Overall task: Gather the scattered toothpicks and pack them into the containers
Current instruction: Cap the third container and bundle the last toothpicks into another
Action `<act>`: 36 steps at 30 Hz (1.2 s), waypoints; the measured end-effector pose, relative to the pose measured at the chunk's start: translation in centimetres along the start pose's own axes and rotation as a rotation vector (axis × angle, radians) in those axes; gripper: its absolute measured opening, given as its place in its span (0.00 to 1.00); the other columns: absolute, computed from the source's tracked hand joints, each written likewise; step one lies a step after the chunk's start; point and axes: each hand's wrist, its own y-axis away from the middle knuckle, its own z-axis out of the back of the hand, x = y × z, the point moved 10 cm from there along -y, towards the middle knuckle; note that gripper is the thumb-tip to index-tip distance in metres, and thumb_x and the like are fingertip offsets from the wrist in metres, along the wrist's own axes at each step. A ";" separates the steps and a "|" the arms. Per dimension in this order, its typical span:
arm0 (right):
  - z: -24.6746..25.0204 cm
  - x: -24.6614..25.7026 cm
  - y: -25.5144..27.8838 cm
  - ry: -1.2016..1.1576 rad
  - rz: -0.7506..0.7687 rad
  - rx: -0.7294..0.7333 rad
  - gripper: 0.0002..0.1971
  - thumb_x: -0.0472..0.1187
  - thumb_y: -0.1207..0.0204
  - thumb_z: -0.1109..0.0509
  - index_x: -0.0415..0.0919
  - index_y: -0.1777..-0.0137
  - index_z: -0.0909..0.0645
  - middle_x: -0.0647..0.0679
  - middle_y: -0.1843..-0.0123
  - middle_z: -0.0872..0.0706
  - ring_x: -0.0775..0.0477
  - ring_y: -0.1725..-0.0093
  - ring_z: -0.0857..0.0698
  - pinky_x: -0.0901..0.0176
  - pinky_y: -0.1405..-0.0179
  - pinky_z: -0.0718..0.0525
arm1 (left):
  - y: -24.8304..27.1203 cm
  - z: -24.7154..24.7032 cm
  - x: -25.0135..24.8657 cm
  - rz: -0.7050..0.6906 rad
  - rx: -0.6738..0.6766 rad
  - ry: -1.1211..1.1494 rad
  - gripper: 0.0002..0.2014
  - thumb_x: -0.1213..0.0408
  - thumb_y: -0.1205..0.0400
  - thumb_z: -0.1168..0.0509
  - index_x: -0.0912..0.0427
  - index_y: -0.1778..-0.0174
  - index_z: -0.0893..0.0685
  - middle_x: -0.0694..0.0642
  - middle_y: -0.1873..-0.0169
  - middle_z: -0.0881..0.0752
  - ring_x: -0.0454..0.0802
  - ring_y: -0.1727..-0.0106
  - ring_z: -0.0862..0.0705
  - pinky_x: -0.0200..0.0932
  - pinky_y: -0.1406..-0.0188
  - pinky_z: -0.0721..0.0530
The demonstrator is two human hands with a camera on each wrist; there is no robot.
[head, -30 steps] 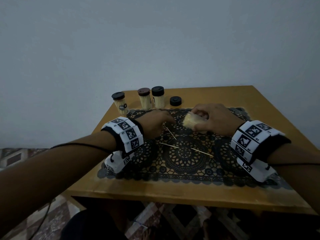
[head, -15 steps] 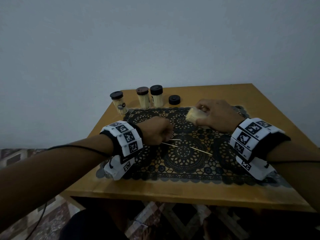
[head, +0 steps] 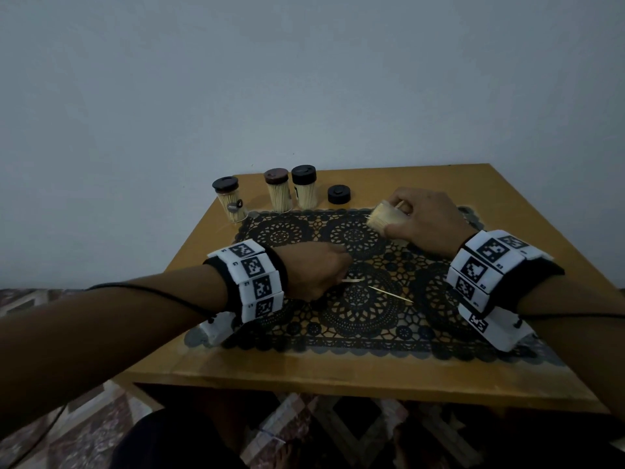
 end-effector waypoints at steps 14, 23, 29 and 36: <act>0.2 -0.1 0.0 0.037 -0.030 0.000 0.20 0.46 0.34 0.18 0.42 0.44 0.16 0.45 0.48 0.13 0.50 0.55 0.21 0.60 0.61 0.31 | -4.1 1.1 -5.7 -0.173 -0.070 0.006 0.05 0.67 0.18 0.36 0.63 0.50 0.16 0.59 0.46 0.20 0.56 0.46 0.21 0.47 0.50 0.23; -0.5 0.2 0.1 0.026 0.002 0.059 0.20 0.47 0.34 0.19 0.44 0.43 0.16 0.47 0.47 0.13 0.50 0.53 0.21 0.60 0.59 0.31 | -3.9 -0.2 -4.2 -0.060 0.016 -0.026 0.10 0.62 0.15 0.39 0.64 0.43 0.20 0.60 0.42 0.21 0.56 0.43 0.22 0.44 0.47 0.25; -0.4 0.4 0.2 0.015 0.009 0.061 0.20 0.46 0.33 0.19 0.43 0.42 0.16 0.48 0.50 0.14 0.49 0.53 0.20 0.59 0.60 0.31 | -3.9 0.5 -3.3 -0.017 0.078 0.148 0.05 0.66 0.18 0.34 0.62 0.50 0.14 0.56 0.52 0.14 0.52 0.51 0.19 0.38 0.56 0.27; -0.4 0.5 0.3 0.004 0.025 0.056 0.19 0.46 0.34 0.18 0.44 0.43 0.16 0.52 0.53 0.16 0.51 0.54 0.21 0.64 0.67 0.31 | -4.0 -0.6 -4.5 -0.066 0.047 -0.169 0.13 0.63 0.14 0.44 0.68 0.41 0.23 0.64 0.43 0.20 0.61 0.46 0.19 0.49 0.47 0.21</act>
